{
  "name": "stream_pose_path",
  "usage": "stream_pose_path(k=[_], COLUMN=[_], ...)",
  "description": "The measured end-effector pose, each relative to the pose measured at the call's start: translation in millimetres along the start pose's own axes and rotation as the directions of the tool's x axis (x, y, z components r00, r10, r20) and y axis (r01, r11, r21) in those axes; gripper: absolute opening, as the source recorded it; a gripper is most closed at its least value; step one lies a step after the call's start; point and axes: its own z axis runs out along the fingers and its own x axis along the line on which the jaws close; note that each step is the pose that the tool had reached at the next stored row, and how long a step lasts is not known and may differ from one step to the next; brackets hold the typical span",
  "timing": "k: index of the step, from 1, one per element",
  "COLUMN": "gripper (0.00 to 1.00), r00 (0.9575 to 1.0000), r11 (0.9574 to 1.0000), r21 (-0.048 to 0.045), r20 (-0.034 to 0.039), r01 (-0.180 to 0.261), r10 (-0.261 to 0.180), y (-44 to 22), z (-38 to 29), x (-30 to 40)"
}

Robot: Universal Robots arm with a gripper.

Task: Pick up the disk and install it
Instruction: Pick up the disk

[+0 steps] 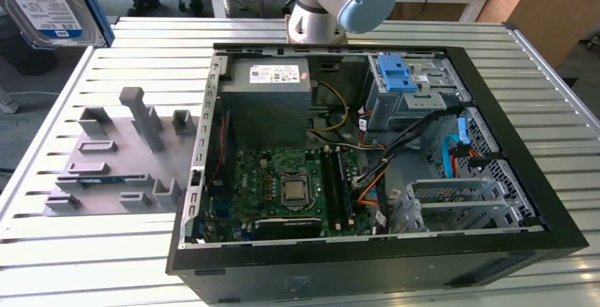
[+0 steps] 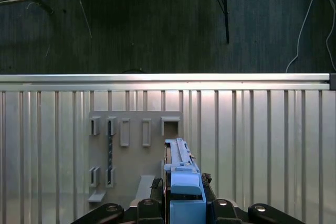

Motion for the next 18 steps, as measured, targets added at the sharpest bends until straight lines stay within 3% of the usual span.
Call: stream_pose_path(k=[18], gripper=[0.36], r00=[1.0000], r11=[1.0000], r21=[-0.0001], r20=[-0.0001], r01=[0.000], r10=[0.000], y=[-4.6], z=[0.0], x=[0.8])
